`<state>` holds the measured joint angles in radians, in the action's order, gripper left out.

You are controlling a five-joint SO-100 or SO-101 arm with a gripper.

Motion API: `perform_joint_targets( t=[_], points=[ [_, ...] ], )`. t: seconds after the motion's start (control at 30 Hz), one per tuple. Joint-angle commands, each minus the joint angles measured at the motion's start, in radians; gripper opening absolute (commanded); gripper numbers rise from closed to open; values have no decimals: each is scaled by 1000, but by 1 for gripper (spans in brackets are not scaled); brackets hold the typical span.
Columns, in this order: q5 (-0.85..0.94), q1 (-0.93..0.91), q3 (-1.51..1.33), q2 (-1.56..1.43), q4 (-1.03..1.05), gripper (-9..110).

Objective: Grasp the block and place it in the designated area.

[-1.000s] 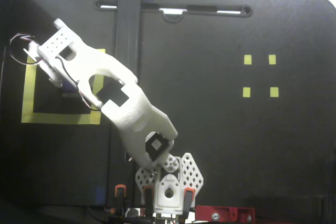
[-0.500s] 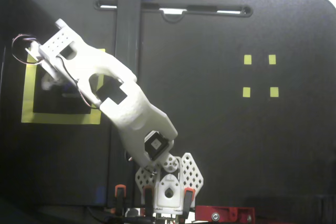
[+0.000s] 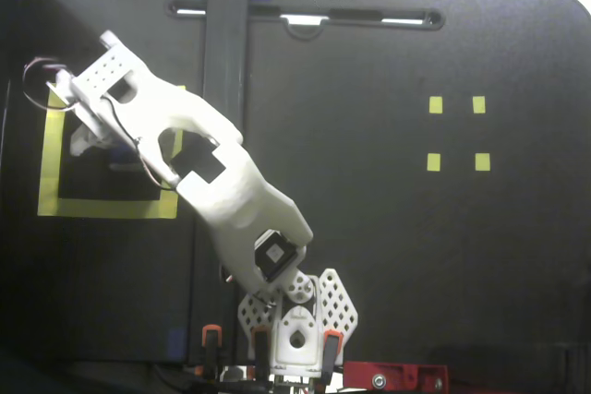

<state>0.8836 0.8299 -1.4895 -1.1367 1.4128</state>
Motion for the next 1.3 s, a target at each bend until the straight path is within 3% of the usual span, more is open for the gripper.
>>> perform_joint_targets(
  t=[0.0, 0.57, 1.0, 1.27],
  points=[
    [8, -3, 8, -84, 31, 50],
    [34, -29, 12, -422, 179, 50],
    [48, -43, 14, -465, 196, 49],
    [48, -44, 14, -465, 195, 22]
  ],
)
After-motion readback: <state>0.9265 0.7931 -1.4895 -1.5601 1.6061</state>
